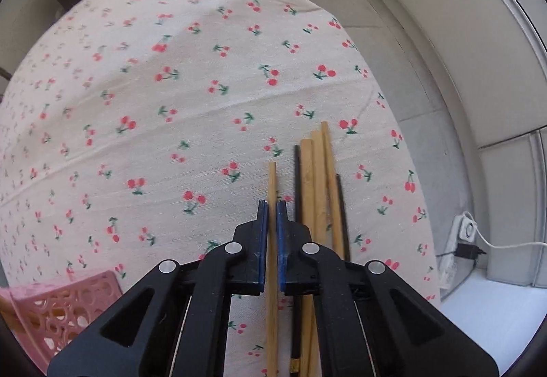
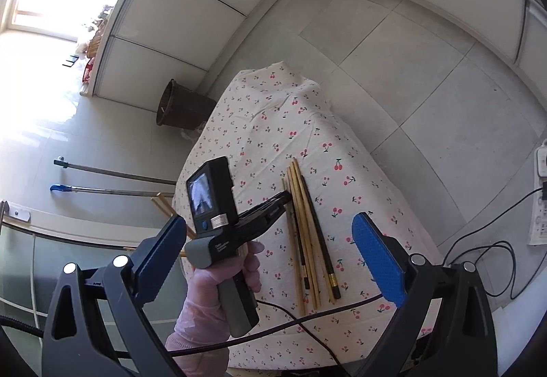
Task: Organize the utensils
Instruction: 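Reach the left gripper to the bundle and grasp another chopstick, then move the right gripper to the bundle to grasp a chopstick while the left gripper holds its chopstick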
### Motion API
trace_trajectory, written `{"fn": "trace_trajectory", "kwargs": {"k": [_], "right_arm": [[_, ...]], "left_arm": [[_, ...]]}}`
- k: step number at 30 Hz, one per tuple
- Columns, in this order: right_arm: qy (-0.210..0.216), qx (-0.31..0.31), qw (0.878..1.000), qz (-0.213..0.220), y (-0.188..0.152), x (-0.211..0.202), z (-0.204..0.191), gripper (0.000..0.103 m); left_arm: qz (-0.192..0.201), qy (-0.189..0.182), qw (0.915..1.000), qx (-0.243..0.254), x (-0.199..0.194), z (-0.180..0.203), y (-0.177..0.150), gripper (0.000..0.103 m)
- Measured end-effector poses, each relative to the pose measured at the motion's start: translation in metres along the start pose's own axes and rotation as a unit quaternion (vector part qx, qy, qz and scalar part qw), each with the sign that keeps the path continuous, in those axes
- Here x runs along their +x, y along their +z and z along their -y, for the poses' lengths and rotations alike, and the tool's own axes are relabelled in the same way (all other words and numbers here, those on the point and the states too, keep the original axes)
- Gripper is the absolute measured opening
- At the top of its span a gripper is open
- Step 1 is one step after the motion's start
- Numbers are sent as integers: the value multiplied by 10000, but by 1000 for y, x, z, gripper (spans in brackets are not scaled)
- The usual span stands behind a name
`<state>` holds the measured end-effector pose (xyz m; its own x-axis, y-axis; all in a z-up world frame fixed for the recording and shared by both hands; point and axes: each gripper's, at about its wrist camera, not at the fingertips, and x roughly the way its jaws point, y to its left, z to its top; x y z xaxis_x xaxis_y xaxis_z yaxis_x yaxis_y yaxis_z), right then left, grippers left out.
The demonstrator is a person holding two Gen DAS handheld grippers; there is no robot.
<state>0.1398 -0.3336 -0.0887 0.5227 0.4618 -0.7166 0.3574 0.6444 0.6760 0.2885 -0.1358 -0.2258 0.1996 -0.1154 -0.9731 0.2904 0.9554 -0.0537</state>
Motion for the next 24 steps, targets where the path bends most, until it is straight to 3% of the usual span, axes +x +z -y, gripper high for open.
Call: {"fn": "trace_trajectory", "kwargs": {"k": [4,8,12,15,24], "right_arm": [[-338,-51,9994,-34,13,25,2,94],[-1064,-629,9922,134,21,73,-7,92],[-1456,-947,9839,-416,20,134,-7,55],[-1705,-1268,9759,-504,18,164,-14,40],[-2121,-1605,9617,-665,17,202,-24,31]], "left_arm": [[728,-35,9970,259,-42,4,-33,4],[1358,-255,9891,512,-104,7,-89,4],[1761,-428,9830,302,-155,-14,-133,4],[1990,-461,9788,160,-175,-27,-162,4],[2310,-725,9702,-82,-199,-50,-189,4]]}}
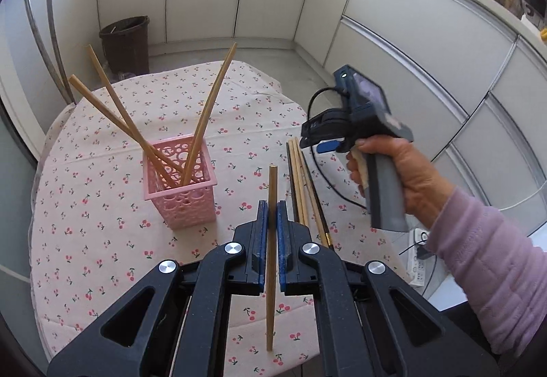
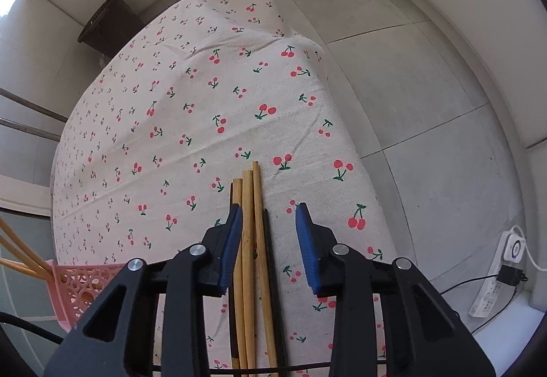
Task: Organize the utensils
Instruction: 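Move the right gripper to the bundle to grasp a chopstick while the left gripper holds its chopstick, then lift the wooden chopsticks in both grippers and carry them toward the pink basket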
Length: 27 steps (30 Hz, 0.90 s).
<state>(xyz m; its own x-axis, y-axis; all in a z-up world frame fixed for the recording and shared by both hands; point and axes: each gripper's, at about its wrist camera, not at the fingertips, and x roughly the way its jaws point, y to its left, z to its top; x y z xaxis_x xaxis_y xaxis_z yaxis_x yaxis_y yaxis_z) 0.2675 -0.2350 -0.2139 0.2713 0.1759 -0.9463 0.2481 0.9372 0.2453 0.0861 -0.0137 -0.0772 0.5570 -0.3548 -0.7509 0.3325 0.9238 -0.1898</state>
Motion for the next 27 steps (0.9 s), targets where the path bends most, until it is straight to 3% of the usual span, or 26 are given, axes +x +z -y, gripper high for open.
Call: {"fn": "trace_trajectory", "kwargs": {"k": [4,14,15,16,21,27], "right_arm": [[-336,-110,9994,-70,-2,11,-4,29],[-643,-569,9962,121,-3,20,-25,29],[-643,-609,9960,144,-3,20,-27,22],[-609,-619,9961,157,-3,21,-27,9],[-104,-122,9991,384,-1,12,-9,8],[252,-211,9969,712,-16,-33,-12,8]], "left_arm": [[15,-74,10000,45,-8,-1,-3,4],[-13,-44,10000,25,-7,-1,-3,4],[-8,-26,10000,18,-7,-2,-3,4],[-8,-15,10000,6,-6,-3,-3,5],[-7,77,9999,-86,-6,-10,-3,5],[228,133,9996,-117,-21,-13,-2,4]]}}
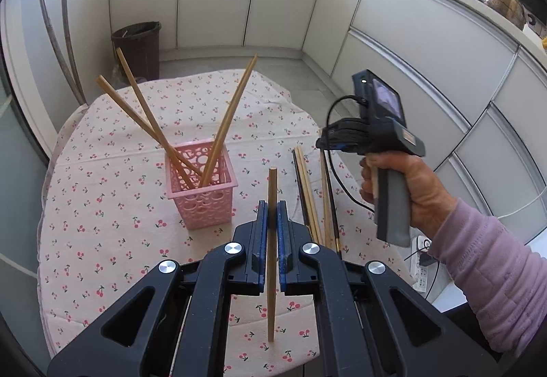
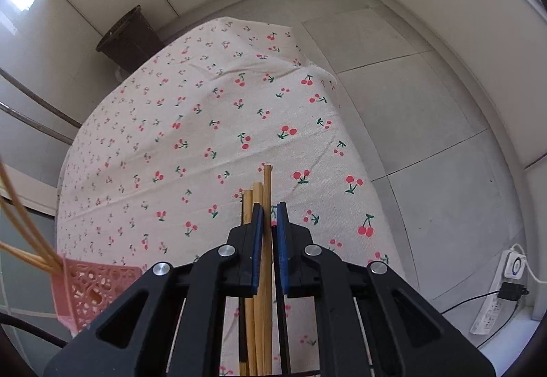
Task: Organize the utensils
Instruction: 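Lift the wooden chopsticks in both grippers and carry them toward the pink basket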
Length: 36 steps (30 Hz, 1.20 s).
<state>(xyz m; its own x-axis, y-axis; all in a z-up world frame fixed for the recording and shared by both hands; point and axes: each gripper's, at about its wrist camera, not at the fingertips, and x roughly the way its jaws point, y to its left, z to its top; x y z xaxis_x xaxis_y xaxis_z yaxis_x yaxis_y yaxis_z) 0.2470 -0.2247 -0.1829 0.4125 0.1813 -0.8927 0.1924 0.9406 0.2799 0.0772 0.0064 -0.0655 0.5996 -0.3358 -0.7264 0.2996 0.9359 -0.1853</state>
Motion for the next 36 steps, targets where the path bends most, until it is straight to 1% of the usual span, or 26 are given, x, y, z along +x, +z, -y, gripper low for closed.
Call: {"fn": "trace_trajectory", "kwargs": {"k": [4,7,10,12,14,17,19,22,26,28,30,32,34,36], "right_arm": [[199,-47,9992,331,-14,-49,-6,8],[413,-227,9971,589,-30,-88,-13,9],[544,-448,9951,696,-49,-115,-22,9],[676,-474,9936,769,-59,-128,-23,9],[902,-490,9914,816,-68,-138,-24,9],[1171,-524,9871,953,-72,-147,-30,9],[1186,-527,9865,999,-73,-149,-32,9],[1345,-533,9839,1048,-72,-156,-34,9],[1438,-624,9796,1259,-74,-176,-39,8],[1416,-710,9787,1305,-75,-183,-43,7],[1313,-813,9805,1218,-76,-180,-46,7],[1161,-653,9850,1097,-75,-167,-40,7],[1136,-475,9874,995,-74,-159,-33,6],[1141,-467,9861,1113,-73,-165,-31,5]], "left_arm": [[230,-42,9997,3,-18,1,2,5],[386,-72,9992,38,-31,3,1,4],[506,-100,9986,79,-42,6,-1,5],[558,-94,9984,77,-46,7,-2,4],[598,-90,9981,67,-49,6,-3,4],[655,-49,9978,49,-53,4,-4,4],[676,-25,9977,31,-56,2,-5,4],[686,6,9976,13,-58,-1,-6,5],[666,24,9978,-10,-57,-4,-6,4],[647,24,9979,-19,-57,-5,-6,4],[620,37,9981,-25,-55,-5,-6,5],[608,37,9981,-40,-55,-5,-6,5],[638,37,9980,-23,-57,-4,-5,5],[692,15,9976,0,-61,-3,-4,5]]}}
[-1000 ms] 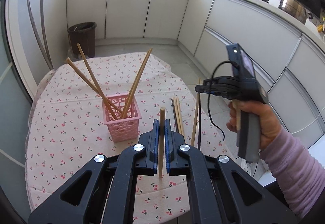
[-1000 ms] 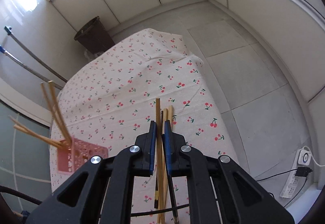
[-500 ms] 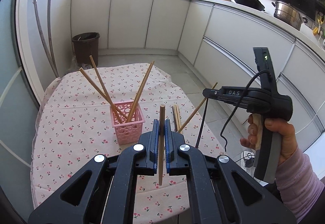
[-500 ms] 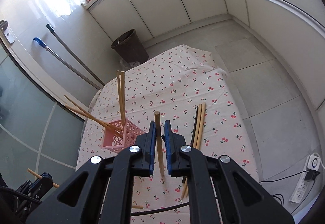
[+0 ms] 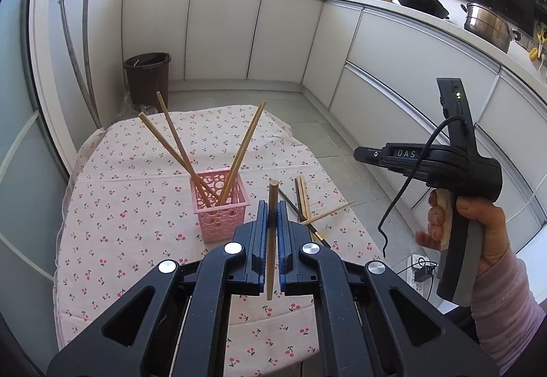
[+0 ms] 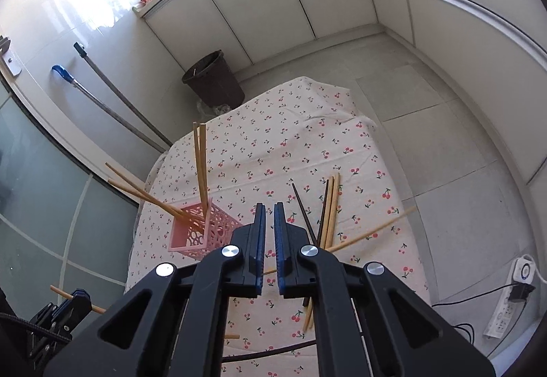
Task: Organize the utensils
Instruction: 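Lift the wooden chopsticks in both grippers and carry them toward the pink basket, then lower both chopsticks into the pink basket and open both grippers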
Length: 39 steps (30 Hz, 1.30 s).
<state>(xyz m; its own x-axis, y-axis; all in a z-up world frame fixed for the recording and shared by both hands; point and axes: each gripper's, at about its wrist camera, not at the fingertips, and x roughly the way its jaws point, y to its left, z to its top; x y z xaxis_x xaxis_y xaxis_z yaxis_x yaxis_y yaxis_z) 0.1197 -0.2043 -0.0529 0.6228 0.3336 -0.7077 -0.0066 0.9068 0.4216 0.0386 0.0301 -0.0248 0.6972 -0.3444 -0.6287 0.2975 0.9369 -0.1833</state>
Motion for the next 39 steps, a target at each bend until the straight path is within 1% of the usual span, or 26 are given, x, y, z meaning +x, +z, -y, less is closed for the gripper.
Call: {"fn": "trace_trajectory", "kwargs": {"k": [2,4,5,6,7,8,9,11,12,13,14,15,16,17,18,20,21,22,24,25,26,27,28,31,34,39], "right_arm": [[29,-169,9997,147,3,-11,-7,5],[4,-270,9995,148,5,-18,-10,5],[-50,-207,9997,80,6,-19,-6,5],[-91,2,10000,-3,5,-17,3,8],[-124,393,9991,-129,3,-12,20,28],[-216,848,9957,-303,-1,-3,41,42],[-473,1323,9888,-503,-5,11,66,56],[-1127,2069,9689,-755,-14,37,115,56],[-1331,2495,9560,-785,-20,45,137,56],[-1341,3063,9387,-833,-29,53,162,56],[-1239,3502,9240,-911,-38,60,179,56],[-1074,3859,9107,-1008,-47,69,193,56],[-944,4055,9029,-1073,-53,77,201,56],[-909,4182,8973,-1084,-57,83,206,56],[-953,4237,8953,-992,-58,86,208,56],[-1017,4313,8934,-735,-57,90,213,62],[-970,4355,8923,-683,-57,95,213,64],[-864,4397,8915,-665,-57,101,214,64],[-709,4411,8918,-709,-56,114,217,62],[-734,4348,8945,-741,-55,120,217,43],[-753,4241,8992,-767,-52,124,217,29],[-709,4122,9058,-685,-50,125,214,15],[-781,3997,9115,-566,-47,122,211,11],[-786,3448,9352,-147,-33,103,189,5],[-654,2887,9552,62,-22,81,156,5],[-421,1887,9808,276,-13,33,86,5]], "left_arm": [[57,-17,10000,-18,-4,-1,3,5],[89,-26,9999,-61,-6,-4,4,5],[92,-23,9999,-78,-6,-5,4,5],[86,-20,9999,-85,-6,-5,4,5],[63,-27,9999,-82,-5,-5,4,5],[48,-40,9999,-83,-4,-4,3,5],[29,-62,9999,-75,-3,-3,3,5],[18,-108,9999,-55,-2,0,4,5],[30,-141,9999,-48,-3,2,5,5],[46,-173,9998,-34,-3,3,5,5],[62,-205,9998,-8,-4,4,6,5],[67,-216,9997,6,-4,5,6,5],[56,-224,9997,9,-3,5,6,5],[29,-233,9997,4,-2,4,5,5],[8,-234,9997,-7,0,4,5,5],[-33,-221,9997,-34,3,2,5,5],[-51,-206,9998,-40,4,0,5,5],[-69,-195,9998,-42,5,-1,4,5],[-113,-156,9998,-54,9,-3,4,5],[-132,-135,9998,-66,10,-4,3,5],[-150,-116,9998,-84,12,-5,3,5],[-159,-105,9998,-101,12,-5,3,5],[-152,-99,9998,-124,12,-6,3,5],[-83,-103,9998,-155,8,-8,6,5],[28,-105,9998,-174,-1,-9,8,5],[183,-60,9997,-151,-14,-10,9,5]]}}
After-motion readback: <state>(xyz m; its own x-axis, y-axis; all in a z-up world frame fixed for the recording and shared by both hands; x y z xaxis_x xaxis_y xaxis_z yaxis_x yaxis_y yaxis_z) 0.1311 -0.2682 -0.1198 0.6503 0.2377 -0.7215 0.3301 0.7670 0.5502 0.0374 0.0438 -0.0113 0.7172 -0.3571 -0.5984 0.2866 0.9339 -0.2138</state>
